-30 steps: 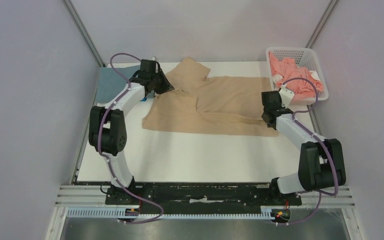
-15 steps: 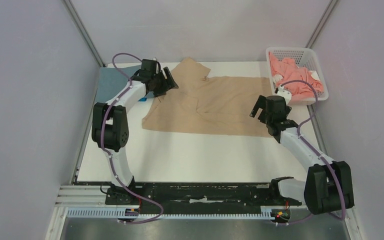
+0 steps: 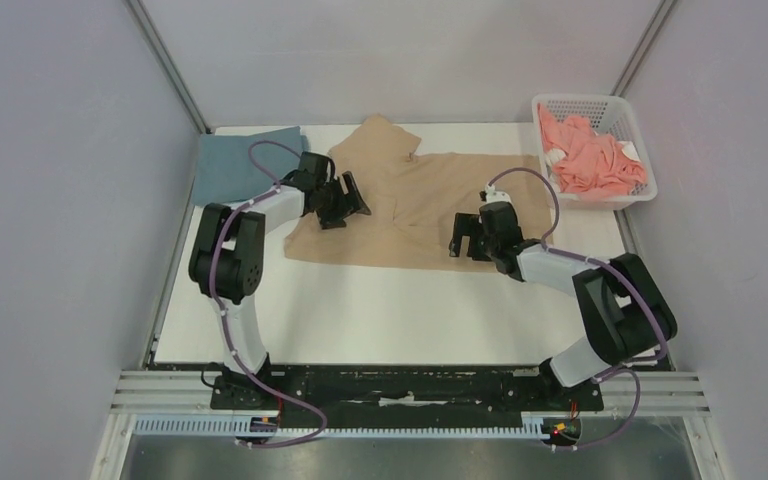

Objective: Fold and stack the t-shirts
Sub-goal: Fold the flattened tshirt in 1/3 of the way

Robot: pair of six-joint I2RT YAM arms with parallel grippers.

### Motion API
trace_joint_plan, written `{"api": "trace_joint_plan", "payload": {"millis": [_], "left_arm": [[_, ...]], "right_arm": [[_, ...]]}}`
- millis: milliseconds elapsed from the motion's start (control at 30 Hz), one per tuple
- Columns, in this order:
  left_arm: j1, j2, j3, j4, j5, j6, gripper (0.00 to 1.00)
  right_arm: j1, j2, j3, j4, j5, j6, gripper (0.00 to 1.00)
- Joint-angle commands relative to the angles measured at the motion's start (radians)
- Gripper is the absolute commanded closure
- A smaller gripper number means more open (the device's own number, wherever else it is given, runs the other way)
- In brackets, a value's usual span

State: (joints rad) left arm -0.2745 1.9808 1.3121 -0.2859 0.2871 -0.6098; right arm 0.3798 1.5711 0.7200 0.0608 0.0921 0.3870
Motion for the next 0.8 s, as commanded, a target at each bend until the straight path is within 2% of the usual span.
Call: {"api": "trace_joint_plan", "payload": {"millis": [0, 233, 400, 633, 767], "left_arm": [[-0.008, -0.083, -0.14, 0.058, -0.007, -0.036, 0.17], [-0.031, -0.294, -0.493, 0.114, -0.073, -0.134, 0.16], [-0.054, -0.481, -0.689, 0.077, -0.15, -0.18, 0.16], [-0.098, -0.648, -0.831, 0.07, -0.158, -0.222, 0.15], [-0.12, -0.725, -0.893, 0.05, -0.159, -0.251, 0.15]], "right_arm": [[0.001, -0.078, -0.118, 0.063, -0.015, 0.057, 0.02], [0.031, -0.22, -0.271, 0.016, -0.06, 0.08, 0.02], [0.09, -0.359, -0.378, -0.042, -0.08, 0.128, 0.02], [0.202, -0.581, -0.494, -0.221, -0.044, 0.243, 0.02], [0.226, -0.679, -0.54, -0.299, -0.042, 0.271, 0.02]]}}
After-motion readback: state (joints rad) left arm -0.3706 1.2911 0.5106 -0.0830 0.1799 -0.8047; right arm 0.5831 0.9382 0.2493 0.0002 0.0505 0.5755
